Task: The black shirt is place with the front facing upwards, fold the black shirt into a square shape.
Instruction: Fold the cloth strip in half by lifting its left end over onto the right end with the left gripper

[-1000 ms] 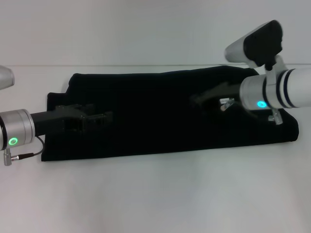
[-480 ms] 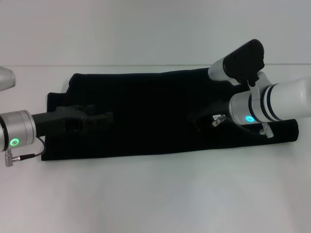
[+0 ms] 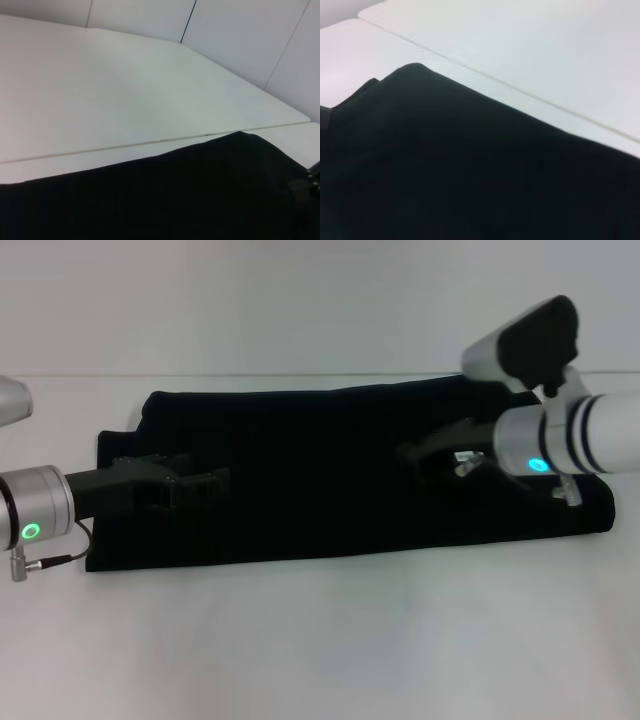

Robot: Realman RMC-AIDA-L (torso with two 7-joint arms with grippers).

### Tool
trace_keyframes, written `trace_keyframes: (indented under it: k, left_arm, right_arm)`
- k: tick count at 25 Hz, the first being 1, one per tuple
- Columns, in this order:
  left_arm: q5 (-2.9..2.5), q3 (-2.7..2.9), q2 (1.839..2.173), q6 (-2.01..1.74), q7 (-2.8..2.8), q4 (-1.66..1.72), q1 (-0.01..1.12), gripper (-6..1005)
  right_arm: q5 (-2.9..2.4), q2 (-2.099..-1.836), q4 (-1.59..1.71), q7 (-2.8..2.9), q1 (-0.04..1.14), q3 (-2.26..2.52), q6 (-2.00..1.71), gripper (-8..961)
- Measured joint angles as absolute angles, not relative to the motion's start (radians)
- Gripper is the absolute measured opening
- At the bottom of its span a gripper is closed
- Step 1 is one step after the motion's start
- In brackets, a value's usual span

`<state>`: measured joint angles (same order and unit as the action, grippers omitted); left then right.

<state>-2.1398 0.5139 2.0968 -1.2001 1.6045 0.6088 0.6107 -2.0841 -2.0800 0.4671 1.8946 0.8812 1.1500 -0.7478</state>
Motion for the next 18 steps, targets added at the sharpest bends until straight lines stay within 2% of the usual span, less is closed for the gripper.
trace_keyframes:
  k: [9, 18]
  left_arm:
    - [-2.14, 0.521, 2.097, -1.151, 1.604, 0.575, 0.62, 750]
    - [-2.14, 0.522, 2.105, -1.152, 1.604, 0.575, 0.625, 754]
  right_arm:
    - [-2.087, -2.042, 0.475, 1.928, 0.839, 1.133, -0.919, -1]
    - [-2.168, -2.037, 0.475, 2.016, 0.823, 1.132, -0.874, 0]
